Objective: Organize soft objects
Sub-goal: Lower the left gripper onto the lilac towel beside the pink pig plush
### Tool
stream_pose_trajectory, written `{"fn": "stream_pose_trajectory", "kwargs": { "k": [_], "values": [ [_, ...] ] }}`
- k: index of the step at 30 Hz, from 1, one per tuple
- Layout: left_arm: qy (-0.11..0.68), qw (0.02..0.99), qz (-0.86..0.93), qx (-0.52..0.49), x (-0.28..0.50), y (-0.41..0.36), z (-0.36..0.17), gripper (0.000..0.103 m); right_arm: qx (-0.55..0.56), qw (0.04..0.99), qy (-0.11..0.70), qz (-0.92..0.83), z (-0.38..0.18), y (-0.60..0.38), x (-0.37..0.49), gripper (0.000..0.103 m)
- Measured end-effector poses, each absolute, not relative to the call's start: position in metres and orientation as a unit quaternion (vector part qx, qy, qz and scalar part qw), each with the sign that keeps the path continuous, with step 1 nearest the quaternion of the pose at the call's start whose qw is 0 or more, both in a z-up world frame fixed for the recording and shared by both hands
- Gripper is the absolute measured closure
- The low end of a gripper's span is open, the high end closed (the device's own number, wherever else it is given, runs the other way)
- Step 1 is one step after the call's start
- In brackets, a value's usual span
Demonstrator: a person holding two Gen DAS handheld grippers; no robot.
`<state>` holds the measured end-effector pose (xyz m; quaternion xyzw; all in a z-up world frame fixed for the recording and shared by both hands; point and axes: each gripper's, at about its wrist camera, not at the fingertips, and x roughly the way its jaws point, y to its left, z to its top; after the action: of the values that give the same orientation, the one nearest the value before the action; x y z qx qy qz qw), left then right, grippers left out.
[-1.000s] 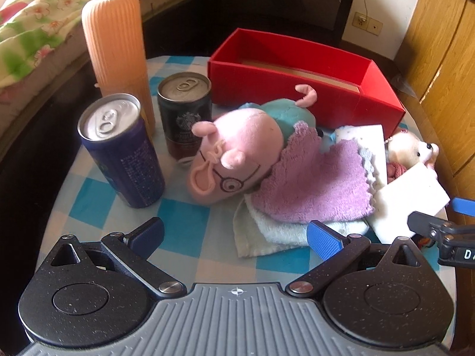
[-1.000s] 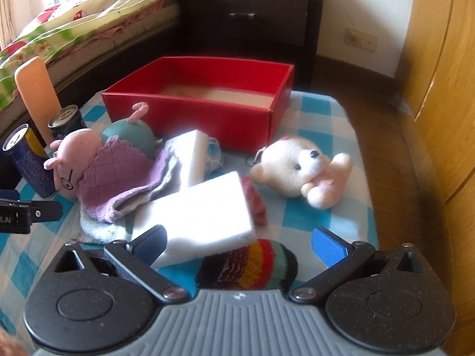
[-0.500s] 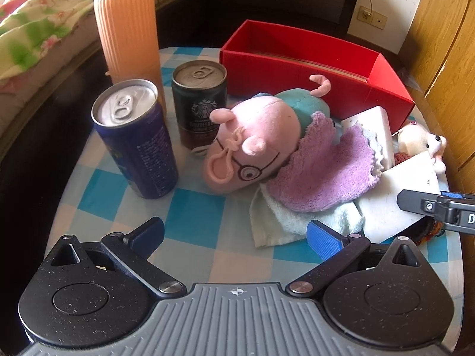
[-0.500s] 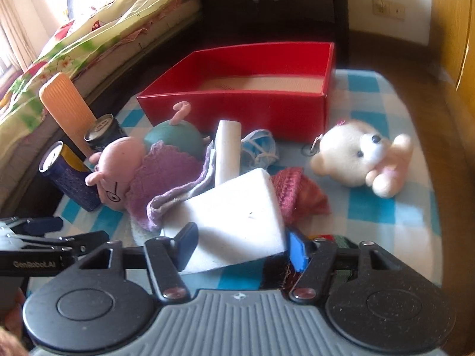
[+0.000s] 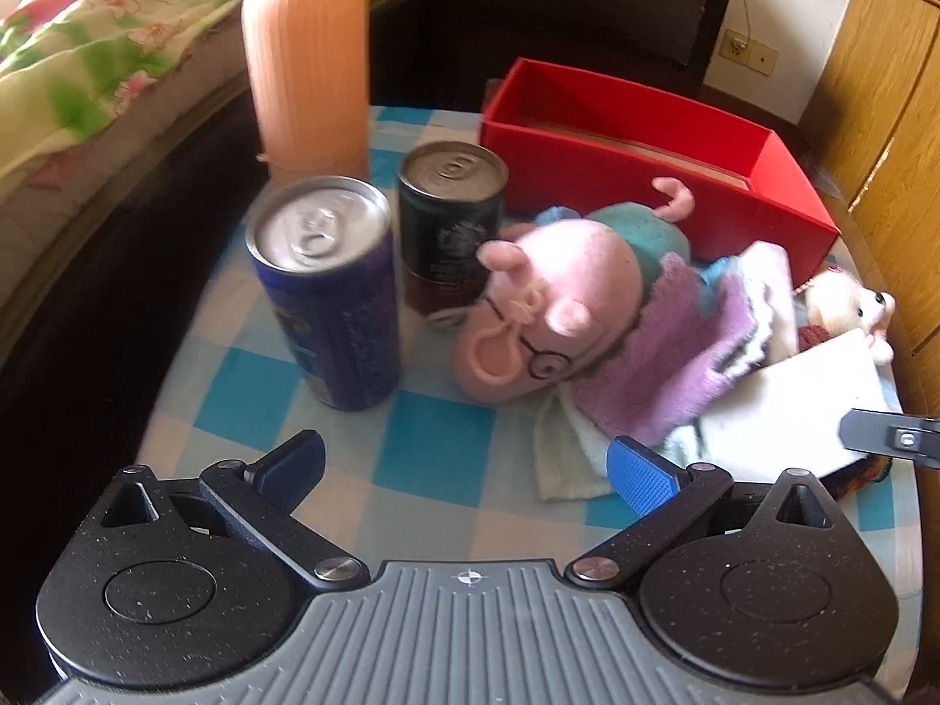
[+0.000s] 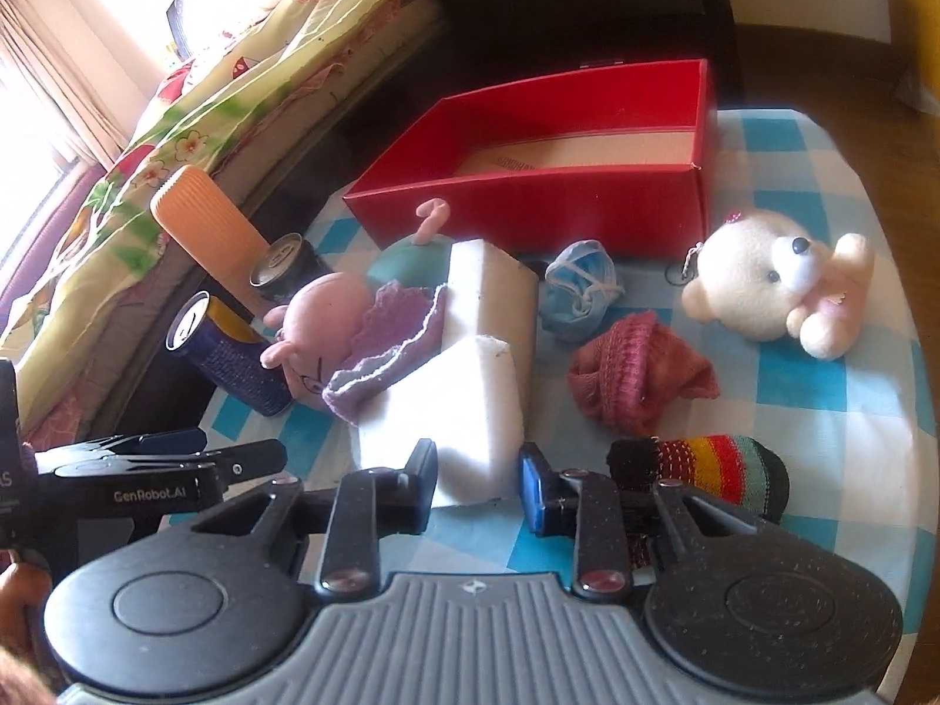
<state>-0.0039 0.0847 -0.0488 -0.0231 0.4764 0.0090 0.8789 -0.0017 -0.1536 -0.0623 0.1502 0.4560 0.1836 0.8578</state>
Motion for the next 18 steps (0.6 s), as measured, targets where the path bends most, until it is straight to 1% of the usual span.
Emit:
{"fn": "stream_pose_trajectory", "kwargs": {
  "k": [4, 10, 14, 18],
  "values": [
    [0.478, 0.877, 0.027, -0.044, -0.002, 0.105, -0.048, 0.005, 0.184, 0.853, 0.451, 0.19, -0.057, -0.168, -0.005, 0.099],
    [0.481, 0.873, 0.042, -0.071, 0.0, 0.12, -0.052, 0.006, 0.202, 0.847, 0.453, 0.191, -0.057, -0.178, -0.007, 0.1],
    [0.497, 0.86, -0.017, -0.113, 0.002, 0.102, -0.058, 0.006, 0.217, 0.826, 0.487, 0.186, -0.075, -0.179, -0.001, 0.098],
    [0.504, 0.859, -0.036, -0.078, 0.004, 0.076, -0.06, 0.006, 0.225, 0.812, 0.502, 0.194, -0.085, -0.177, -0.001, 0.098]
  ]
}}
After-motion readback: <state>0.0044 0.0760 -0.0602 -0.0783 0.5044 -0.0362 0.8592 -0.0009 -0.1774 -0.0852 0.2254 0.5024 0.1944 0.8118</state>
